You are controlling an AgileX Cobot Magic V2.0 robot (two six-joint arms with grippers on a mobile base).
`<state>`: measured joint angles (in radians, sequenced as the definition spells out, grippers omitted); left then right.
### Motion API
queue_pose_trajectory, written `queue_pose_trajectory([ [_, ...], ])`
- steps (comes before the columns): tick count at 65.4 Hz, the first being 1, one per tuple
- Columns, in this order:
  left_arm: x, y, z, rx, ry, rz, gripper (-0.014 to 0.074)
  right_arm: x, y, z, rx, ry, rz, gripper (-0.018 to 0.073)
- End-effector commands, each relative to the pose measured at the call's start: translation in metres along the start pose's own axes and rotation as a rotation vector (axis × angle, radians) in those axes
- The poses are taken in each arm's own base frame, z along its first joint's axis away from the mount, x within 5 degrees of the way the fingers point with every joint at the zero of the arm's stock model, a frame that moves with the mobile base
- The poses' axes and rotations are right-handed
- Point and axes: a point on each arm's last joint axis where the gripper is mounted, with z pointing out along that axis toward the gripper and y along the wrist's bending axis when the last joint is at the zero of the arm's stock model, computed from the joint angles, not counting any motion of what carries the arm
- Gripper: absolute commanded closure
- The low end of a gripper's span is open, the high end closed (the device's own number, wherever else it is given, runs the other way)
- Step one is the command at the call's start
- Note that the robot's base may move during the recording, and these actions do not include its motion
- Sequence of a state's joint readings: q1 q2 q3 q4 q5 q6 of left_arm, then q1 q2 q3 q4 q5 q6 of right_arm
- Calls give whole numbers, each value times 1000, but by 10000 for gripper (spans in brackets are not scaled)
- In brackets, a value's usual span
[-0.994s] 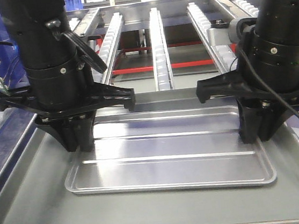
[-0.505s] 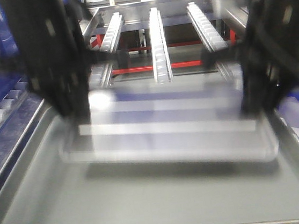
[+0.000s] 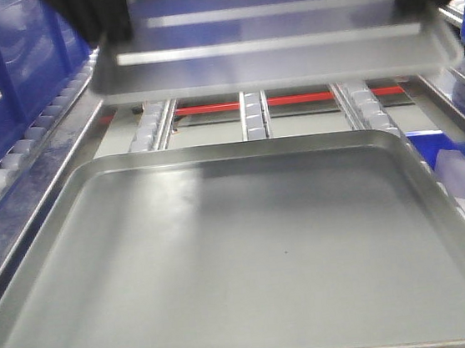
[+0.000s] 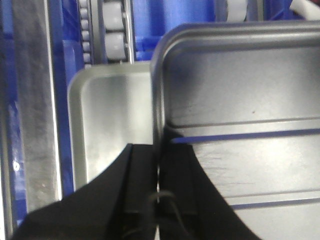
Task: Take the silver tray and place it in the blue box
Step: 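Close both grippers on the tray edges and lift it up, then hold the tray with both grippers while the base turns away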
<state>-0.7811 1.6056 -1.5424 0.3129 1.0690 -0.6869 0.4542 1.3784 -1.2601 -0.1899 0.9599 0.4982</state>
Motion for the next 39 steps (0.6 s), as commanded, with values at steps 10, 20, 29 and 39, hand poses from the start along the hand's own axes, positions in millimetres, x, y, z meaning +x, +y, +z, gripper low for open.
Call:
queue_pose_trajectory([
  [10, -10, -1, -31, 42, -99, 17, 694, -14, -1, -28, -40, -150, -11, 501],
  [20, -11, 0, -31, 30, -107, 24, 694, -14, -1, -28, -40, -151, -11, 501],
  [29, -10, 1, -30, 26, -102, 25, 694, -13, -1, -28, -35, -142, -11, 501],
  [39, -10, 1, -30, 26, -102, 25, 694, -13, -1, -28, -35, -140, -11, 501],
])
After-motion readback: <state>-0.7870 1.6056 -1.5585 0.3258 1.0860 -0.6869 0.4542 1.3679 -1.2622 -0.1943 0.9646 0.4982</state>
